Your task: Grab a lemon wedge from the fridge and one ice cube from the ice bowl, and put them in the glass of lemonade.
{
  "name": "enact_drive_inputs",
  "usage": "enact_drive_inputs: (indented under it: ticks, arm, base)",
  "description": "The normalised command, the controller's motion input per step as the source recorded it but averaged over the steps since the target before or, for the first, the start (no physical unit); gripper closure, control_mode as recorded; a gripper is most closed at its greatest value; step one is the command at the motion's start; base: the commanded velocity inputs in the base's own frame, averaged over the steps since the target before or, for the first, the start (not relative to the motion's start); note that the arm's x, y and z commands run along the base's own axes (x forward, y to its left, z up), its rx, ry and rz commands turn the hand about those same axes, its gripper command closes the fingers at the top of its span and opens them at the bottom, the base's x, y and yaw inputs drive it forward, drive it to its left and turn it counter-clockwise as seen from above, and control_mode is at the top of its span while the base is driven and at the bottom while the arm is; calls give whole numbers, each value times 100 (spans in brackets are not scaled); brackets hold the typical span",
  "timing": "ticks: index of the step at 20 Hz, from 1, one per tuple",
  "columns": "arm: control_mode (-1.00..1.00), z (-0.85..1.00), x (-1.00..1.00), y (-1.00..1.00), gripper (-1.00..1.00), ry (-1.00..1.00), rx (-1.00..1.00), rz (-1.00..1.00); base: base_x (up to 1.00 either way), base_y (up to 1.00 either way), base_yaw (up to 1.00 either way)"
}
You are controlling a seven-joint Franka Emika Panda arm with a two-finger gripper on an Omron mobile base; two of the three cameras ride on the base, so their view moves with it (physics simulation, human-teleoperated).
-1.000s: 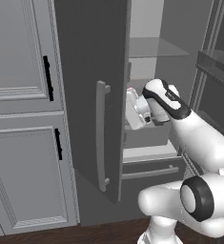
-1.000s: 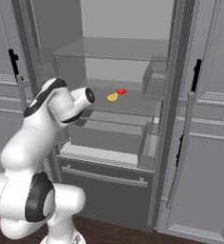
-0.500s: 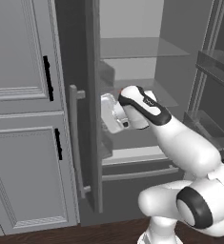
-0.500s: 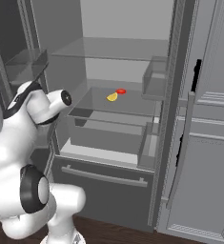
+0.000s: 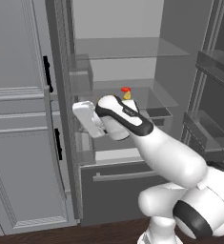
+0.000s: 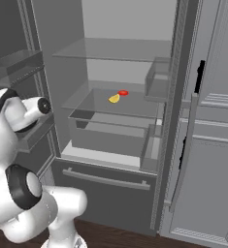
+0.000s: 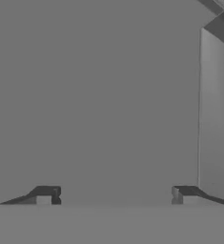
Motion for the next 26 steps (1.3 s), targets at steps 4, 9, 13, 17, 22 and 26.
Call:
enact_drive_inputs:
  ticks: [4, 9, 13, 17, 22, 26]
  arm:
    - [-100, 19, -2, 28, -100, 1, -4, -1]
    - [-100, 59, -77, -47, -100, -2, 0, -6]
    - [-100, 21, -94, -100, -100, -5, 0, -7]
    - [-100, 1, -59, -99, -100, 0, -4, -5]
    - [-100, 49, -19, -95, -100, 9, -16, -4]
    - [-100, 69, -3, -100, -100, 17, -23, -4]
  base:
    - [0, 0, 0]
    - [0, 0, 0]
    - [0, 0, 0]
    - [0, 0, 0]
    - [0, 0, 0]
    - [0, 0, 0]
